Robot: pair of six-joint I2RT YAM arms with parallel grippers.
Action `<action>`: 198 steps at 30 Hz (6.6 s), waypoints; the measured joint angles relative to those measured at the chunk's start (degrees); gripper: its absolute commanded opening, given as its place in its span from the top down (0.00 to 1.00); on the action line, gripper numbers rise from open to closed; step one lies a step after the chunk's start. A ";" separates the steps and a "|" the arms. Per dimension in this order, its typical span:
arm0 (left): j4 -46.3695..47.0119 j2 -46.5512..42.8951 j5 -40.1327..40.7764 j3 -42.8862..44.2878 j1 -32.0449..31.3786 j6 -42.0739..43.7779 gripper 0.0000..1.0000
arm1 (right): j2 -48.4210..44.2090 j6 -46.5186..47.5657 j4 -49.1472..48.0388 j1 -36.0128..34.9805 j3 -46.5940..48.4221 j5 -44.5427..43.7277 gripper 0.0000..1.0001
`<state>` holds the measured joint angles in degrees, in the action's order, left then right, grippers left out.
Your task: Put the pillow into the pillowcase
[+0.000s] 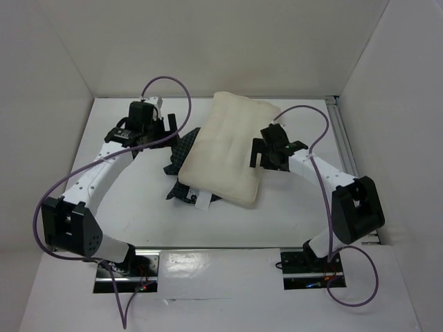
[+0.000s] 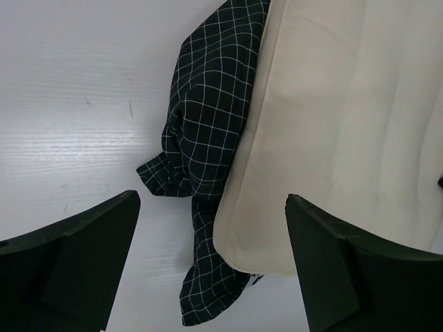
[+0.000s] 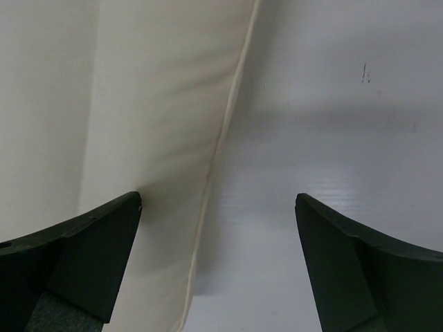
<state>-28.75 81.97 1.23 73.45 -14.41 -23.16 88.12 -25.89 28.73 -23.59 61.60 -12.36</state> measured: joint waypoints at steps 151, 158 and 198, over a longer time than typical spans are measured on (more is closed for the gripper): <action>-16.04 5.86 -29.03 26.73 18.64 -5.77 1.00 | 16.68 1.75 -25.99 -33.81 24.06 14.34 0.68; -16.11 5.05 -28.30 26.49 18.86 -5.62 1.00 | 22.36 0.90 -17.75 -26.38 29.81 4.07 1.00; 14.71 20.02 -33.62 -12.85 10.40 -20.15 0.07 | -28.63 5.77 -14.19 4.87 -13.99 -12.33 1.00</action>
<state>-14.04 102.00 -32.38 60.60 -4.01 -43.31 59.48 -20.12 14.55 -18.72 47.62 -24.69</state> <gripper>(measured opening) 0.931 0.008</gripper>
